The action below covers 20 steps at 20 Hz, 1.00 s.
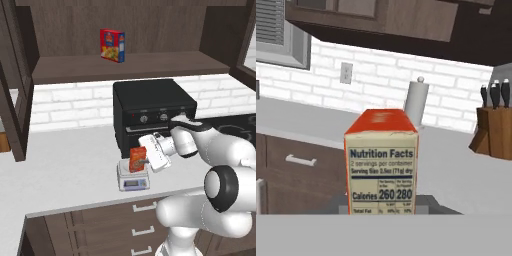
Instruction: Pick the boxed food and place it on the digital scale for weighing, and close the cabinet.
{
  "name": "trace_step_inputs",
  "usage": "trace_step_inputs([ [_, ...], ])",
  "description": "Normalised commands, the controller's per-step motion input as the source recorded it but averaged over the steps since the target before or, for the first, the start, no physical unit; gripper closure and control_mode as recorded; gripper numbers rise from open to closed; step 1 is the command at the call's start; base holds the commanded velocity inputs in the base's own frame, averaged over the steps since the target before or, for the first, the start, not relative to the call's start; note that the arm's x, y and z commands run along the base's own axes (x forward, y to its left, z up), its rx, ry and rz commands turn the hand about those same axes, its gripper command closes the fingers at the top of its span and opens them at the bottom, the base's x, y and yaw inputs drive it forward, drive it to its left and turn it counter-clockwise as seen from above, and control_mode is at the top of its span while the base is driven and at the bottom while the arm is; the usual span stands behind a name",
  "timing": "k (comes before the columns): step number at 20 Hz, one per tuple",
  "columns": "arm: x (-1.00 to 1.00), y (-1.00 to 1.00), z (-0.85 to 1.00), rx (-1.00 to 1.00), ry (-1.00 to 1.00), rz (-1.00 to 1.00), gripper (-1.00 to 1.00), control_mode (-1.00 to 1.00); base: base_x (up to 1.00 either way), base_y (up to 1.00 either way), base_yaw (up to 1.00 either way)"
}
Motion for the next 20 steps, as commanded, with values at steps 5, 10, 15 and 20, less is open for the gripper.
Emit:
trace_step_inputs([
  [5, 0.04, 0.00, -0.42, 0.00, -0.13, 0.00, 1.00, -1.00, 0.00, 0.00, 0.00],
  [10, 0.05, 0.00, -0.04, 0.00, -0.07, -0.01, 1.00, -1.00, 0.00, 0.00, 0.00],
  [15, 0.04, 0.00, 0.00, 0.00, -0.09, -0.02, 1.00, -1.00, 0.00, 0.00, 0.00],
  [20, 0.08, 0.00, 0.00, 0.00, 0.00, -0.02, 1.00, -1.00, 0.00, 0.00, 0.00],
])
